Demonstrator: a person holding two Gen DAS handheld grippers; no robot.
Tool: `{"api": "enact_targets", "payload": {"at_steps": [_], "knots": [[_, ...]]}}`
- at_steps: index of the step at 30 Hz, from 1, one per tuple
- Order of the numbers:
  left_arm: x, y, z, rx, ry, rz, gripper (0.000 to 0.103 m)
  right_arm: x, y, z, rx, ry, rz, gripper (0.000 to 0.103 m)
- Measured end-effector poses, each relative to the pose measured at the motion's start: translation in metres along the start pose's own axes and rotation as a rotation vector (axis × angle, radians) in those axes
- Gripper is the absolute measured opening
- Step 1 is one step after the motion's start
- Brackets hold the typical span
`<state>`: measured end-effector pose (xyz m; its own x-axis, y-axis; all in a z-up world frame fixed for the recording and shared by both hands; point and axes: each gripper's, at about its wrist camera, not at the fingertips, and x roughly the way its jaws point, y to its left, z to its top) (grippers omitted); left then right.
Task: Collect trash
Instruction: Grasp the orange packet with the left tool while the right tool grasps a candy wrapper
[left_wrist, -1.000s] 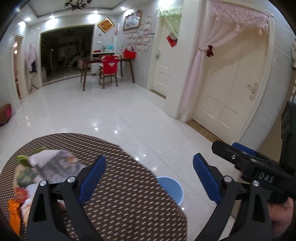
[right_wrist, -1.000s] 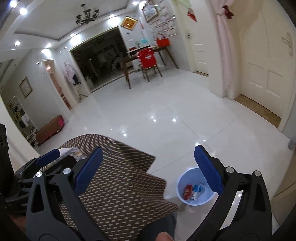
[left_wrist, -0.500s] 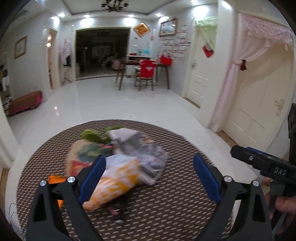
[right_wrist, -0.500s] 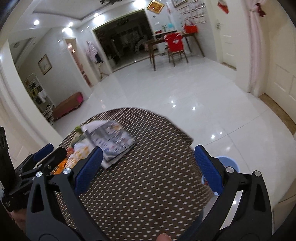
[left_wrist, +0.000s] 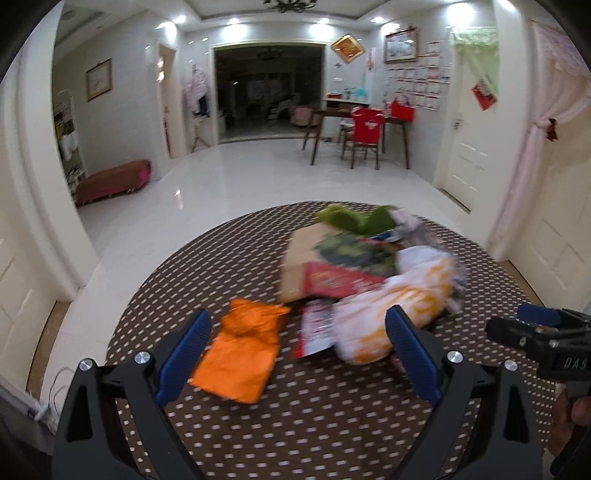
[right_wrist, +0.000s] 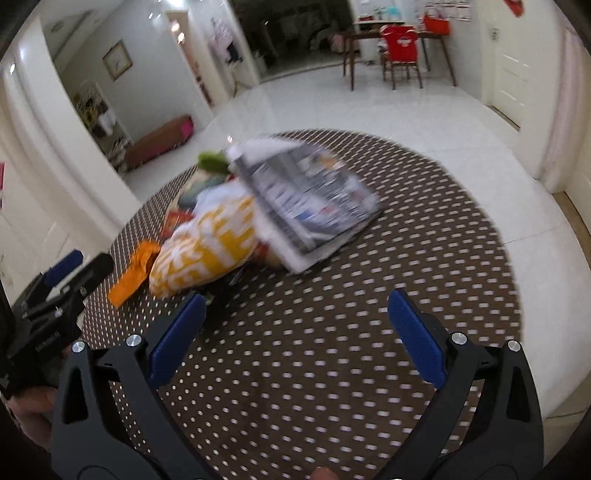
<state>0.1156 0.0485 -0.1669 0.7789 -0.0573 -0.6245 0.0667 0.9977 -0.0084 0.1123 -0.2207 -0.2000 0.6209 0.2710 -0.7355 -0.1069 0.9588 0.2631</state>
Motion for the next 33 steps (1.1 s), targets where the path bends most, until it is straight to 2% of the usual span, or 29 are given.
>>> {"api": "enact_targets", "payload": {"at_steps": [6, 12, 16, 17, 18, 19, 21, 22, 23, 24, 26, 30, 33], "knots": [[0.029, 0.035, -0.004, 0.000, 0.071, 0.061, 0.093, 0.024, 0.026, -0.003, -0.049, 0.050, 0.018, 0.096], [0.068, 0.051, -0.008, 0.006, 0.155, 0.039, 0.093, 0.038, 0.033, -0.001, -0.059, 0.067, 0.022, 0.096], [0.087, 0.053, -0.005, 0.038, 0.197, 0.025, 0.092, 0.047, 0.042, 0.000, -0.077, 0.081, 0.036, 0.092], [0.092, 0.053, -0.004, 0.039, 0.212, 0.010, 0.088, 0.050, 0.046, 0.001, -0.084, 0.084, 0.041, 0.091], [0.095, 0.054, -0.003, 0.035, 0.226, -0.020, 0.070, 0.052, 0.049, 0.002, -0.089, 0.086, 0.045, 0.091], [0.096, 0.055, -0.003, 0.036, 0.229, -0.031, 0.063, 0.056, 0.052, 0.002, -0.096, 0.087, 0.051, 0.090], [0.096, 0.055, -0.004, 0.051, 0.224, -0.043, 0.054, 0.062, 0.059, 0.004, -0.106, 0.085, 0.054, 0.083], [0.096, 0.056, -0.003, 0.049, 0.225, -0.050, 0.054, 0.066, 0.063, 0.005, -0.115, 0.086, 0.056, 0.074], [0.096, 0.056, -0.004, 0.041, 0.224, -0.055, 0.054, 0.070, 0.066, 0.005, -0.125, 0.087, 0.054, 0.059], [0.095, 0.057, -0.006, 0.038, 0.223, -0.055, 0.054, 0.075, 0.070, 0.005, -0.142, 0.088, 0.051, 0.050], [0.092, 0.057, -0.011, 0.039, 0.221, -0.046, 0.054, 0.080, 0.076, 0.004, -0.172, 0.083, 0.046, 0.040], [0.083, 0.060, -0.017, 0.000, 0.219, -0.046, 0.054, 0.077, 0.073, 0.001, -0.175, 0.089, 0.078, 0.034], [0.072, 0.062, -0.023, -0.029, 0.205, -0.032, 0.054, 0.068, 0.055, -0.001, -0.155, 0.094, 0.086, 0.030]]}}
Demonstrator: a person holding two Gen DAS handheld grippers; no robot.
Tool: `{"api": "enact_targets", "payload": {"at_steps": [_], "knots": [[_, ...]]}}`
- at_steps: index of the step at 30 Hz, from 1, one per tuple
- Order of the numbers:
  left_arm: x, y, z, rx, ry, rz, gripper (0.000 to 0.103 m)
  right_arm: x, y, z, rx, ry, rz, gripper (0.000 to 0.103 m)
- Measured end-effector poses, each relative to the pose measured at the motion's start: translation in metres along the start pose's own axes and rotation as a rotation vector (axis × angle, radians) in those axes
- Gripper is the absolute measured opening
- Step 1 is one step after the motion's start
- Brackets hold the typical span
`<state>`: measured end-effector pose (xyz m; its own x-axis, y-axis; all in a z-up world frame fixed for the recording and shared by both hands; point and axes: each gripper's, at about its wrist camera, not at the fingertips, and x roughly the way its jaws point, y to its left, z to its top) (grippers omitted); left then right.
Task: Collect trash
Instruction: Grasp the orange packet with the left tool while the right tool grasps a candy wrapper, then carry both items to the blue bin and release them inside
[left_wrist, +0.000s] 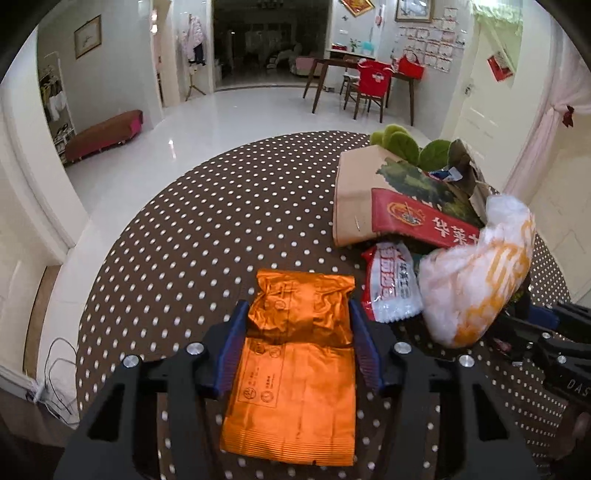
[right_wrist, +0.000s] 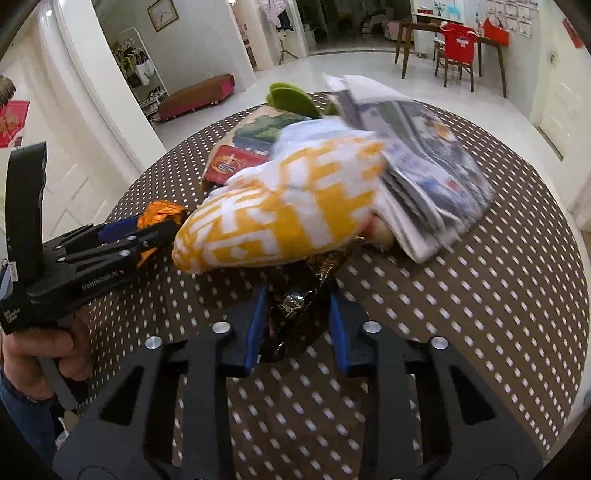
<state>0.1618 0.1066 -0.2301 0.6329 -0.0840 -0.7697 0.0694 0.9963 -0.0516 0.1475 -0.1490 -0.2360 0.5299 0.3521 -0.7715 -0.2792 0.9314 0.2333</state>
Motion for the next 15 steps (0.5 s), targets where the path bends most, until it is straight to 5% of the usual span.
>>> {"api": "enact_targets", "payload": {"at_steps": [15], "knots": [[-0.051, -0.050, -0.008, 0.013, -0.085, -0.035, 0.054, -0.058, -0.065, -0.034, 0.154, -0.094, -0.040, 0.029]]}}
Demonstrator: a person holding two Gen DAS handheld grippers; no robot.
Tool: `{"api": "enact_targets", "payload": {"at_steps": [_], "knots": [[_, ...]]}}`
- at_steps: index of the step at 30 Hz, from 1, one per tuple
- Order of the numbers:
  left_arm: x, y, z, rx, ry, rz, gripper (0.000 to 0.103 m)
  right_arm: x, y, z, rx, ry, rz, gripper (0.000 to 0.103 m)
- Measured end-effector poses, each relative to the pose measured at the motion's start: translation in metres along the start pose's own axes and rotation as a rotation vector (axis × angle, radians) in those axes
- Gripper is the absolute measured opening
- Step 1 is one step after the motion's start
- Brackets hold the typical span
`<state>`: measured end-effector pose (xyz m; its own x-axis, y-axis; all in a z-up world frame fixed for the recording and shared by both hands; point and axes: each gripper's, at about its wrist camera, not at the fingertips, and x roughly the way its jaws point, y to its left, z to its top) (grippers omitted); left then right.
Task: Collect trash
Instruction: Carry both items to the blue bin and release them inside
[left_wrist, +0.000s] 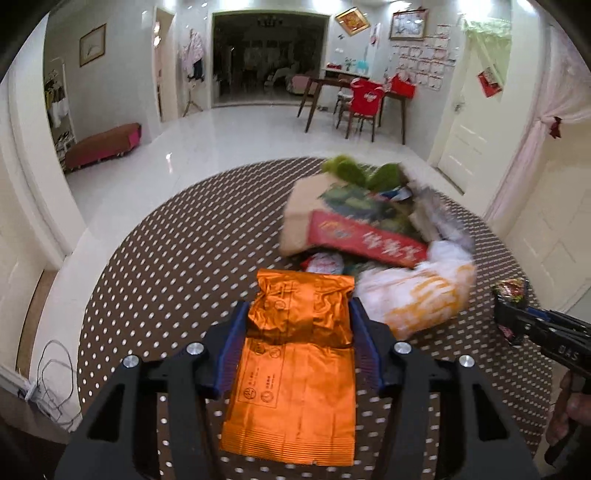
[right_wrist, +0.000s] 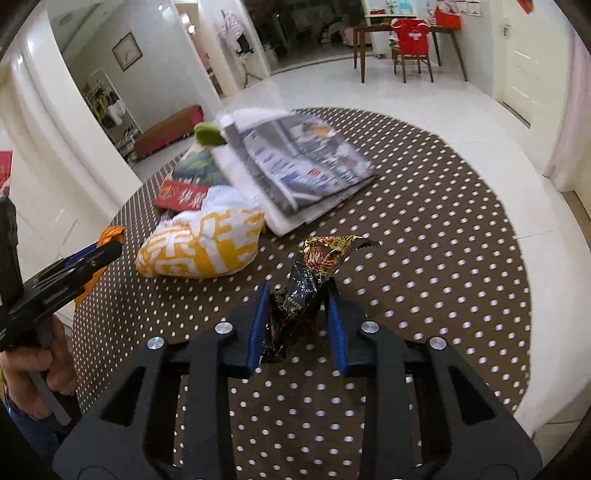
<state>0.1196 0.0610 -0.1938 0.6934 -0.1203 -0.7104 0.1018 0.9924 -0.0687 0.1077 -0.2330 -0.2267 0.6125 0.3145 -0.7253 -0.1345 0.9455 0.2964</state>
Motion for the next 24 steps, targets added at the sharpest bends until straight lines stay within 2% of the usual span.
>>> {"api": "enact_targets", "payload": {"at_steps": [9, 14, 19, 24], "knots": [[-0.018, -0.046, 0.022, 0.049, -0.053, -0.062, 0.054, -0.029, -0.013, 0.017, 0.015, -0.077, 0.026, 0.029], [-0.023, -0.087, 0.040, 0.092, -0.075, -0.138, 0.054, -0.050, -0.029, 0.029, 0.032, -0.129, 0.027, 0.029], [-0.019, -0.140, 0.054, 0.153, -0.078, -0.228, 0.054, -0.077, -0.070, 0.042, 0.073, -0.195, -0.017, 0.030], [-0.001, -0.201, 0.061, 0.218, -0.043, -0.318, 0.054, -0.102, -0.124, 0.048, 0.136, -0.243, -0.088, 0.030]]}}
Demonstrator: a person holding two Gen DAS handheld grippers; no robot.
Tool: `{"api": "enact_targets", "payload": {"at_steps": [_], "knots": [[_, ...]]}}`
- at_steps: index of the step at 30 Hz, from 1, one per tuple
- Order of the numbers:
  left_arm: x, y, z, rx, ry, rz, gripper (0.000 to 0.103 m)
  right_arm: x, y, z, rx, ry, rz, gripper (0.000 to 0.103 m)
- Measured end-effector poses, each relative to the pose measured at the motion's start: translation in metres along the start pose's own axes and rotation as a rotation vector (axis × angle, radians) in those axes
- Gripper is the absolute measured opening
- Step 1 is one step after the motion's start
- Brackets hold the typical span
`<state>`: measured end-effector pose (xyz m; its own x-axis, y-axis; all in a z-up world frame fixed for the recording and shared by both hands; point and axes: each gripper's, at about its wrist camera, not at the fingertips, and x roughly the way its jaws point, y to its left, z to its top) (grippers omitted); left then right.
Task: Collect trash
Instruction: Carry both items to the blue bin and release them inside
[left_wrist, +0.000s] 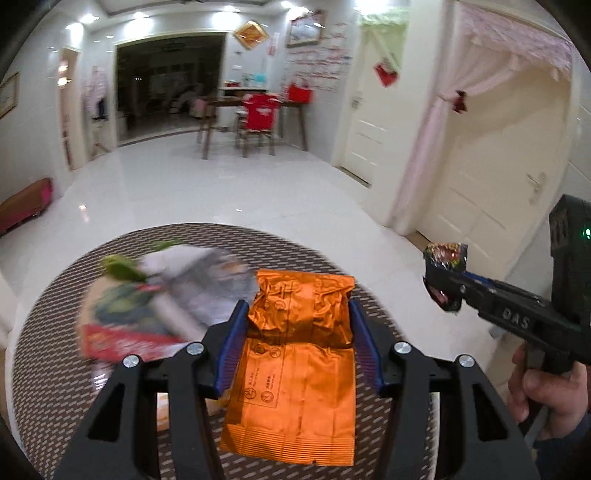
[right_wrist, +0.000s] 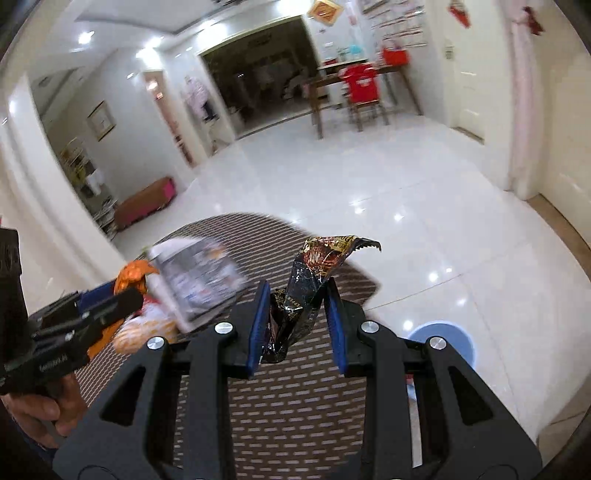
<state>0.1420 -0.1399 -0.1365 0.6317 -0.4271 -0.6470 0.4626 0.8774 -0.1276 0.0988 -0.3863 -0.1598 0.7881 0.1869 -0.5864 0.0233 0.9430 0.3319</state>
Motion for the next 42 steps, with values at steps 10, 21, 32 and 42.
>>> {"api": "enact_targets", "payload": {"at_steps": [10, 21, 32, 42], "knots": [[0.096, -0.095, 0.029, 0.100, 0.107, -0.121, 0.054, 0.001, -0.117, 0.003, 0.159, 0.010, -0.139, 0.030], [0.214, -0.177, 0.031, 0.199, 0.321, -0.170, 0.054, 0.032, -0.207, -0.009, 0.303, 0.081, -0.196, 0.030], [0.305, -0.210, 0.023, 0.220, 0.486, -0.170, 0.054, 0.061, -0.259, -0.026, 0.400, 0.143, -0.181, 0.034], [0.326, -0.197, 0.026, 0.147, 0.522, -0.104, 0.091, 0.063, -0.285, -0.040, 0.487, 0.156, -0.219, 0.086]]}}
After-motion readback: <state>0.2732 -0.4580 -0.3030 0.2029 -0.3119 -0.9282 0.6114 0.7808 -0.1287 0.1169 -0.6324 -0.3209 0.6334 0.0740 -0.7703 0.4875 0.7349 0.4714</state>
